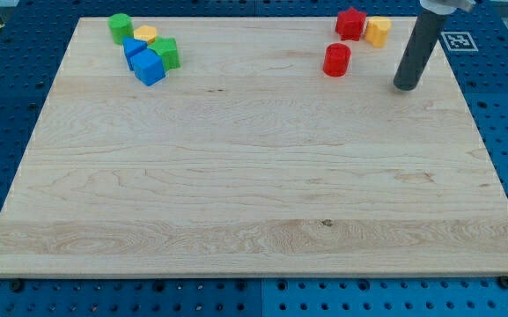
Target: Push the red circle towards top center
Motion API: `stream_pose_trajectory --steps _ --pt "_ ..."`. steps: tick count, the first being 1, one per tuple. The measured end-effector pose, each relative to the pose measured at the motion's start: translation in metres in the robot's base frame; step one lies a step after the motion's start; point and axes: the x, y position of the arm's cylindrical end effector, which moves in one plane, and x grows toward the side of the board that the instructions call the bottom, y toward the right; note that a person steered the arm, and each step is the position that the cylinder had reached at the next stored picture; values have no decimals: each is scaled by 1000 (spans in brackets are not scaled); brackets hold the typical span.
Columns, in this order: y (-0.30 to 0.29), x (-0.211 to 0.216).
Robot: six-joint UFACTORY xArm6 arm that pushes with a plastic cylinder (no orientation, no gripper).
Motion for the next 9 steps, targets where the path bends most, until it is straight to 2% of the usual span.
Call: stream_pose_trajectory --steps 2,7,9 --pt "-8 -26" --pt "-197 -42" --pt "-239 -54"
